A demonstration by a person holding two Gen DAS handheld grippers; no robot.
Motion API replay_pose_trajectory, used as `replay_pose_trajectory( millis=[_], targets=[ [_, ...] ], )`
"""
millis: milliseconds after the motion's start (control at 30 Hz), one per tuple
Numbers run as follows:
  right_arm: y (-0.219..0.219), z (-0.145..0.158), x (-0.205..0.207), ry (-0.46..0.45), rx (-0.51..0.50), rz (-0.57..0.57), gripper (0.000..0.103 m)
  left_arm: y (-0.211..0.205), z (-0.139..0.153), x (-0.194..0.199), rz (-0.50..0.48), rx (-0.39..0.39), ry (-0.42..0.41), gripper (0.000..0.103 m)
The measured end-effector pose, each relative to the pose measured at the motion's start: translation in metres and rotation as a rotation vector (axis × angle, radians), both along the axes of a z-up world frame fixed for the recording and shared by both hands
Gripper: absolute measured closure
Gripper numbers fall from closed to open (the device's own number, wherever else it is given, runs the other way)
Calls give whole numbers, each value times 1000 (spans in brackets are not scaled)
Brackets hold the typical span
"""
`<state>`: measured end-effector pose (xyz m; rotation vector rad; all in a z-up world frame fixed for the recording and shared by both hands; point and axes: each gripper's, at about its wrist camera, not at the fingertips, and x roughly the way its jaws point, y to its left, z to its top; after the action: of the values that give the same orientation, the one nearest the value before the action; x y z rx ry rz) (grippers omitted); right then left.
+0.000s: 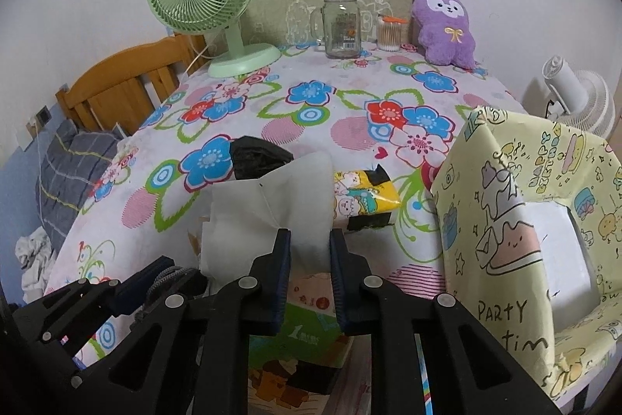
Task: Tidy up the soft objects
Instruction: 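Close right tool on the white towel while left tool grasps the grey sock bundle, then lift and carry the towel and sock bundle over the yellow gift box with both tools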
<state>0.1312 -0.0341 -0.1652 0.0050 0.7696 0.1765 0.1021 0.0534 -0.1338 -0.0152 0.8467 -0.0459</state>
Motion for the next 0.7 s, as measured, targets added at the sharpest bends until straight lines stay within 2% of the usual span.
replay_pose_trajectory(
  millis=[700],
  targets=[
    [-18,51,-5,-87,45,-36,81,-16,48,9,-22,19,-90,83]
  ],
)
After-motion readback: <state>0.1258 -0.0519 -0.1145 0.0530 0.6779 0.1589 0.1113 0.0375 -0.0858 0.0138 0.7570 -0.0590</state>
